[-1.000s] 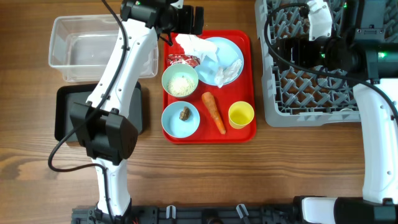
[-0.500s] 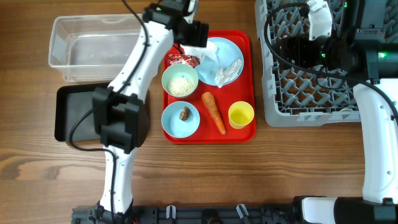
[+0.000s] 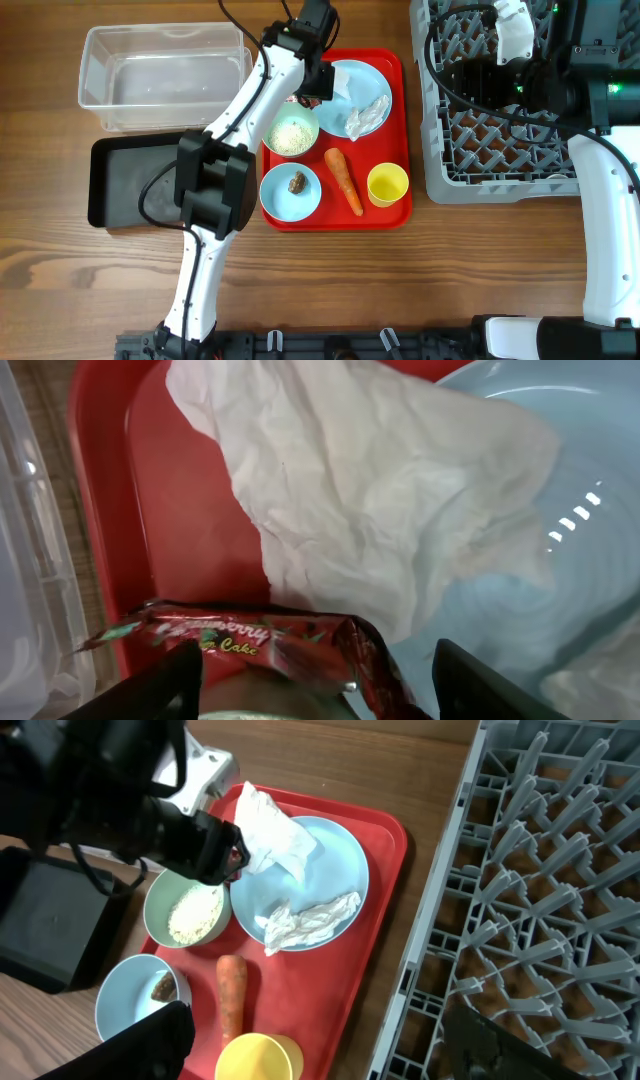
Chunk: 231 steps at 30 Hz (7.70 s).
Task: Sort waste into correct bins and load items into the dishwasher rack
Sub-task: 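Lower the left gripper and grasp the white tissue, then carry the tissue left and drop it into the clear bin, then move the left gripper back and grasp the red candy wrapper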
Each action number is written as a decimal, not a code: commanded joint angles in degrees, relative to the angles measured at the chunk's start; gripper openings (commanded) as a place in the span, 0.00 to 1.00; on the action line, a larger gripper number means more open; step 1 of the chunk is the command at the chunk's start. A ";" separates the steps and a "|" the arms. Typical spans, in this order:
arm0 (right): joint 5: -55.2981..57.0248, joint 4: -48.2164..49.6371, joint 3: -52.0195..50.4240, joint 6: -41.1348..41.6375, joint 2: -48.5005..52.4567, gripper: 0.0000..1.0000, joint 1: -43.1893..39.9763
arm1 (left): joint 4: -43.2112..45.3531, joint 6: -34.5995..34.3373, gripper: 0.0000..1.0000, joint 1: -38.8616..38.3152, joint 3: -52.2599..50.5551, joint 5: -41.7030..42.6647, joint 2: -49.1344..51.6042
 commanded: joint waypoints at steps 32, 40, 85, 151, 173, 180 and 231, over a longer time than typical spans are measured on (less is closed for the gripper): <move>-0.24 -0.35 0.90 -0.66 1.60 0.77 -0.15 | 4.79 -4.57 0.15 0.26 -0.31 -1.20 4.17; -0.24 -0.63 0.90 -0.68 1.60 0.76 -0.15 | 5.70 -4.55 0.04 0.26 -0.28 -1.25 4.07; 0.87 -0.83 0.90 -0.76 1.60 0.80 -0.15 | 0.26 -19.37 0.47 6.29 -0.26 -4.26 -3.13; 0.87 -0.22 0.90 -0.72 1.70 0.80 -0.15 | 12.76 -2.99 0.12 0.09 -0.17 2.10 1.51; 0.85 0.09 0.90 -0.66 1.70 0.80 -0.13 | 8.26 -6.23 0.04 6.03 -0.13 1.31 -13.88; 0.85 0.15 0.90 -0.66 1.70 0.80 -0.13 | 0.72 -6.38 0.04 17.35 -0.15 -1.18 -17.66; 0.85 -0.37 0.90 -0.66 1.70 0.80 -0.13 | 3.67 -22.62 0.75 4.07 -0.59 -3.39 -0.59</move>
